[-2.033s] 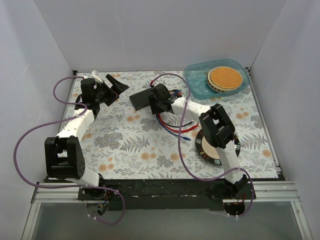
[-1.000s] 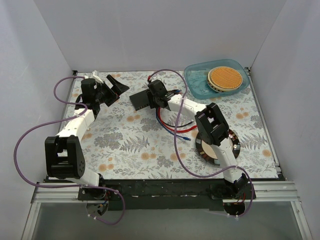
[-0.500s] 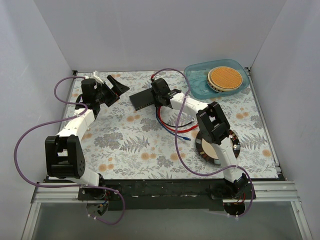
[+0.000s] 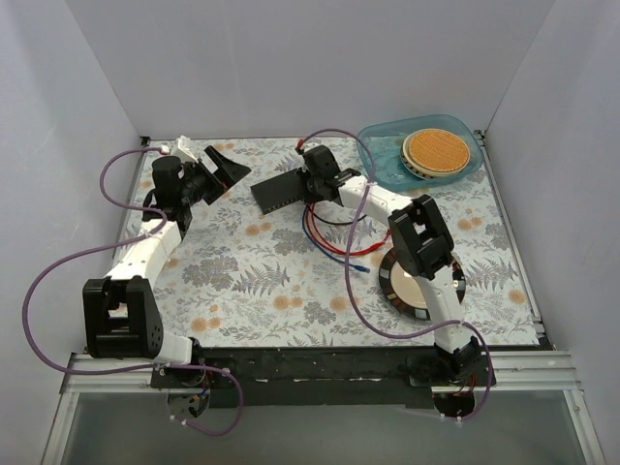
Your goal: Insert the plug into the switch port
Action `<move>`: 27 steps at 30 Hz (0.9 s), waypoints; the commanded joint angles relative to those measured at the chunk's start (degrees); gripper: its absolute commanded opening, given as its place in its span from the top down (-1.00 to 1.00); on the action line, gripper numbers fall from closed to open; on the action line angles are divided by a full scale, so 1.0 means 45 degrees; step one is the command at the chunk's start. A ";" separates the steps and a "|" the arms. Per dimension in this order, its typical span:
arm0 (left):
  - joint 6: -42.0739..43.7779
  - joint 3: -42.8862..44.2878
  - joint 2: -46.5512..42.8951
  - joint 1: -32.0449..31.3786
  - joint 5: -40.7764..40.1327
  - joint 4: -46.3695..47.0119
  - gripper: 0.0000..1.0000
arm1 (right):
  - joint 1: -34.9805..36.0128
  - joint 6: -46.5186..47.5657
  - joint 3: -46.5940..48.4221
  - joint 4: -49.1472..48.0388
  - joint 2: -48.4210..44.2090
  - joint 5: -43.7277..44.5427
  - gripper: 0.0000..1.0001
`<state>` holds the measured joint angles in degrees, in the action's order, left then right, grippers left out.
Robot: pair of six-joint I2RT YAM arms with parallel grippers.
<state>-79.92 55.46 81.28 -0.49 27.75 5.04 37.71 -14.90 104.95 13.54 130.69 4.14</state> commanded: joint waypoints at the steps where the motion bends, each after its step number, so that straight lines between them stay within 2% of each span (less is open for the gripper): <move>1: -0.0149 -0.0196 -0.0698 0.0051 0.0766 0.1184 -0.97 | -0.0041 0.0926 -0.0156 -0.0977 -0.2517 -0.0783 0.97; 6: -0.0501 -0.0527 -0.0658 0.0051 0.1314 0.2003 -0.96 | -0.0061 0.1533 -0.1306 -0.1795 -0.4821 -0.0842 0.97; 10: -0.0716 -0.0762 -0.0717 0.0070 0.1432 0.2435 -0.96 | -0.0178 0.1358 -0.2574 -0.2890 -0.6598 -0.1622 0.97; 13: -0.0756 -0.0821 -0.0776 0.0051 0.1315 0.2552 -0.96 | -0.0392 0.0812 -0.3939 -0.4684 -0.8449 -0.2130 0.97; 15: -0.0717 -0.0860 -0.0912 0.0070 0.1139 0.2475 -0.96 | -0.0567 0.0344 -0.5054 -0.6673 -0.9332 -0.2112 0.97; 20: -0.0600 -0.0997 -0.1322 0.0070 0.0553 0.2416 -0.96 | -0.0997 -0.0380 -0.7847 -1.0501 -1.1872 -0.1428 0.97; 27: -0.0541 -0.0977 -0.1382 0.0090 0.0474 0.2396 -0.96 | -0.2344 -0.1943 -0.8554 -1.1796 -1.3260 -0.2852 0.97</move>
<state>-83.20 51.24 77.10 -0.47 30.57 15.20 29.78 -18.87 67.46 -28.53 74.91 -5.23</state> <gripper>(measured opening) 0.982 0.039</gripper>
